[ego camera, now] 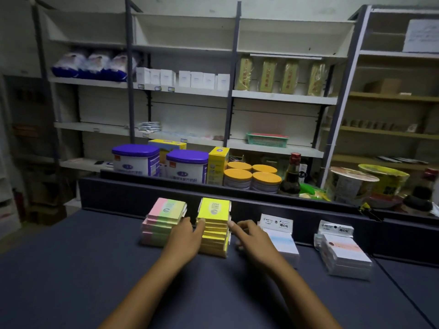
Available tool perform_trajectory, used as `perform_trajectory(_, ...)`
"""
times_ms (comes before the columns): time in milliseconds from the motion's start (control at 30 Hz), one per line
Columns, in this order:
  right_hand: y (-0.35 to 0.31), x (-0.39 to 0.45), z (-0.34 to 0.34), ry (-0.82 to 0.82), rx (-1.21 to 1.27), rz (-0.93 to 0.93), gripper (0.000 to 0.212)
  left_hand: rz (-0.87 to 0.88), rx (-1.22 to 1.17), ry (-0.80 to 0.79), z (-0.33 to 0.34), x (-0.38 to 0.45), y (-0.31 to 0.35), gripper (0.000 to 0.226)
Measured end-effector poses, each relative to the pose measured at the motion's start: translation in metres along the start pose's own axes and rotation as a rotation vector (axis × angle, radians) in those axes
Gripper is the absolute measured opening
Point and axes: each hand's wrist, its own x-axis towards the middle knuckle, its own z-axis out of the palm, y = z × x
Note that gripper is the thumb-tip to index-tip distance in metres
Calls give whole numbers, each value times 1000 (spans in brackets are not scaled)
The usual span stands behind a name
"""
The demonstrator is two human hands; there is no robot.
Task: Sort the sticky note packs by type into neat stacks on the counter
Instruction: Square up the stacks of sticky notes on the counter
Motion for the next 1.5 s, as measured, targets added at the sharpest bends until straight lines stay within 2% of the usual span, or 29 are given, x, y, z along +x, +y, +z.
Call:
perform_trajectory(100,-3,15,18,11,154,113,91,-58,-46,-105,6,18,-5,61)
perform_trajectory(233,-6,29,23,55,176,186,96,-96,-160,-150,13,28,-6,65)
perform_trajectory(400,0,29,26,54,236,195,56,-100,-289,-195,19,28,-10,52)
perform_trajectory(500,1,24,27,74,364,168,45,-68,-444,-190,18,27,-14,43)
perform_trajectory(567,2,20,24,88,430,108,39,-38,-566,-210,15,23,-14,49)
perform_trajectory(633,3,16,19,82,365,24,50,7,-649,-284,14,22,-16,73)
perform_trajectory(700,7,11,16,49,247,-37,73,97,-567,-343,13,21,-20,92)
perform_trajectory(800,10,5,16,-56,-14,-75,94,189,-448,-422,10,20,-25,103)
perform_trajectory(967,9,5,17,-125,-26,-66,97,163,-503,-523,9,24,-33,114)
perform_trajectory(1033,9,4,20,-138,22,-71,95,146,-531,-554,11,27,-36,107)
perform_trajectory(1200,10,8,25,-104,188,-70,89,115,-584,-512,21,27,-33,94)
perform_trajectory(1367,6,10,25,-73,134,-144,81,178,-559,-492,24,26,-32,69)
perform_trajectory(1500,5,6,24,-21,2,-239,86,257,-487,-433,22,22,-30,77)
